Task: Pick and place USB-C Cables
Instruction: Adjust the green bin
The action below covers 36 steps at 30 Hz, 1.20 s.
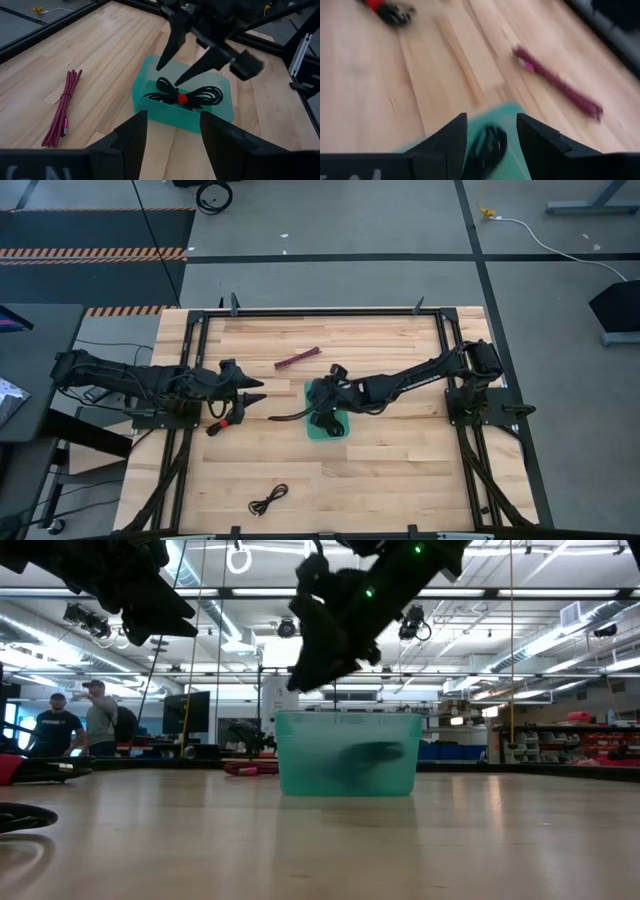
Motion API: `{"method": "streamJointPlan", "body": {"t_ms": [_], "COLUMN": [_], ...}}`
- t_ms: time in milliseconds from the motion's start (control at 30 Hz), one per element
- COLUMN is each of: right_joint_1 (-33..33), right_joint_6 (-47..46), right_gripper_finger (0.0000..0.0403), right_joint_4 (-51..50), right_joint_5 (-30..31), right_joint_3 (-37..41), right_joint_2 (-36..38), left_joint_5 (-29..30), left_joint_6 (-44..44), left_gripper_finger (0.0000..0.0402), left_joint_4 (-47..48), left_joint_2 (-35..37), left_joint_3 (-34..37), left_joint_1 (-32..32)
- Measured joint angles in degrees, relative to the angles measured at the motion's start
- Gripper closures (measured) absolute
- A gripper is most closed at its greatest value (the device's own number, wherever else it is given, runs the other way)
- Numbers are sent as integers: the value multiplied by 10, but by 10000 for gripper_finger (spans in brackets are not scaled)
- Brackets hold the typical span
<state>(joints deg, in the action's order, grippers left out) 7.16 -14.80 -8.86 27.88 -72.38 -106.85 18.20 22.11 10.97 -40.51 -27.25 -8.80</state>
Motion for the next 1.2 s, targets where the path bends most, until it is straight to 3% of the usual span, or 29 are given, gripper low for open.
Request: {"method": "streamJointPlan", "body": {"t_ms": [267,533,800,1000,1200], "right_joint_1": [-5,4,-3,-27,-74], "right_joint_6": [167,199,226,255,276], "right_gripper_finger": [226,230,230,232,238], "right_joint_4": [140,85,45,44,50], "right_joint_5": [1,11,75,48,-20], "right_joint_3": [-8,-8,-8,-8,-8], "right_joint_2": [0,0,13,23,25], "left_joint_5": [0,0,-4,-3,33], "left_joint_6": [-21,-43,-48,-82,-134], "left_gripper_finger": [212,212,212,212,212], "left_joint_4": [0,-30,-35,-37,-38], "left_joint_2": [0,0,0,0,0], "left_joint_3": [0,0,0,0,0], "left_joint_1": [-1,-1,-1,0,0]}}
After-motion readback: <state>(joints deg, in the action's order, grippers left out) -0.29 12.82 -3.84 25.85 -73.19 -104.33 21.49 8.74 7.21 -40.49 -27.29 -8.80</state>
